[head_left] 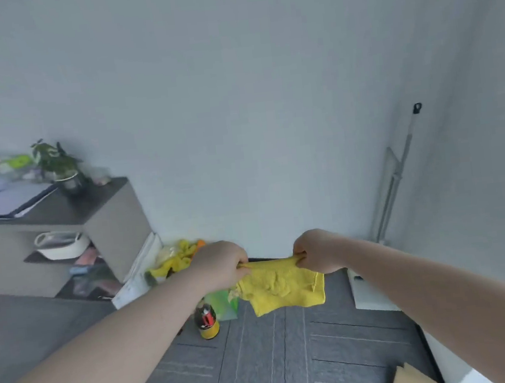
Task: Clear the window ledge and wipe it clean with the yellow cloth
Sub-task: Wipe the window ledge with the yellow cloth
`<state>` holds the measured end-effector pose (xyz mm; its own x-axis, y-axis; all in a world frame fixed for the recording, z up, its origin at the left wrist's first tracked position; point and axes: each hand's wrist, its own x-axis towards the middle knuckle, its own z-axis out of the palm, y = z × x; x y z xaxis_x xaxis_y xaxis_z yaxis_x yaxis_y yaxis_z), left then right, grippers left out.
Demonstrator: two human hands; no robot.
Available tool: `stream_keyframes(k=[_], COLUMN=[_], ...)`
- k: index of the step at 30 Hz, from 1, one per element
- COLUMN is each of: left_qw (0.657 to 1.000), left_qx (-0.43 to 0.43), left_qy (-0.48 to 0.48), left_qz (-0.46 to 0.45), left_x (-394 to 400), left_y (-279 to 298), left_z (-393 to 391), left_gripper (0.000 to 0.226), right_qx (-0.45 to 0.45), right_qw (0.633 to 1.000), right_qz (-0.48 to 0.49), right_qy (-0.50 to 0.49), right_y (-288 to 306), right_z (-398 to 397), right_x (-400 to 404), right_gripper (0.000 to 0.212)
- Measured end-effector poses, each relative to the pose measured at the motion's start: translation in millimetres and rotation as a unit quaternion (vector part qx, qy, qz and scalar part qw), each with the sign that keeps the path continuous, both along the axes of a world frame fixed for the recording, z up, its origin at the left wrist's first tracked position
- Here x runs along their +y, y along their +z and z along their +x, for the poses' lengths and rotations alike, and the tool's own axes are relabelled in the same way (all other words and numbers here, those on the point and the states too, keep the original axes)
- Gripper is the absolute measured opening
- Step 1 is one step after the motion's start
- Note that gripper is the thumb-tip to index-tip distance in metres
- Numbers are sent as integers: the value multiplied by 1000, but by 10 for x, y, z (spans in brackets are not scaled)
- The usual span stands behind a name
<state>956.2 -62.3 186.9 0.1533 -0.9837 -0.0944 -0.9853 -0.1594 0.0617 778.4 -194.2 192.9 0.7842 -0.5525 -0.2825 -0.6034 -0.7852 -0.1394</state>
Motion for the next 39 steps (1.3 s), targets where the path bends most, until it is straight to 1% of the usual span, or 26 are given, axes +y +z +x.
stream_keyframes(k=[3, 8, 12, 16, 19, 20, 23, 25, 27, 29, 32, 37, 39], left_qw=[997, 989, 976, 964, 954, 952, 950, 950, 951, 952, 955, 958, 961], left_qx=[-3, -8, -3, -1, 0, 2, -2, -8, 2, 3, -6, 14, 10], left_qy=[72, 147, 213, 265, 300, 306, 312, 309, 307, 305, 295, 286, 276], left_qz=[18, 26, 35, 26, 24, 24, 34, 40, 38, 30, 31, 14, 12], left_x=[172, 272, 361, 503, 655, 712, 851, 941, 1014, 1071, 1143, 1019, 947], left_y=[-93, -261, -321, -336, -402, -431, -525, -596, -613, -590, -240, -192, -228], left_z=[731, 1824, 2573, 3257, 3822, 4026, 4691, 5189, 5733, 6247, 6898, 7881, 8269], left_gripper=[31, 28, 27, 28, 31, 31, 32, 30, 27, 26, 29, 26, 25], right_qx=[9, 23, 28, 23, 9, 3, -5, 3, 11, 7, 11, 12, 17], right_qw=[997, 981, 969, 959, 951, 948, 946, 945, 947, 951, 955, 961, 963], right_qz=[6, -1, 7, 10, 15, 16, 16, 18, 7, 10, 12, 2, 4], right_qy=[76, 192, 246, 282, 308, 317, 323, 328, 322, 309, 295, 276, 270], right_y=[-94, -356, -458, -516, -502, -495, -520, -587, -634, -606, -219, -203, -236], right_z=[873, 2321, 3327, 4241, 4897, 5121, 5805, 6279, 6771, 7228, 7807, 8695, 9060], right_x=[-19, -193, -259, -233, -142, -101, 39, 139, 220, 308, 384, 331, 256], right_gripper=[31, 28, 29, 15, 13, 16, 25, 23, 17, 19, 19, 18, 28])
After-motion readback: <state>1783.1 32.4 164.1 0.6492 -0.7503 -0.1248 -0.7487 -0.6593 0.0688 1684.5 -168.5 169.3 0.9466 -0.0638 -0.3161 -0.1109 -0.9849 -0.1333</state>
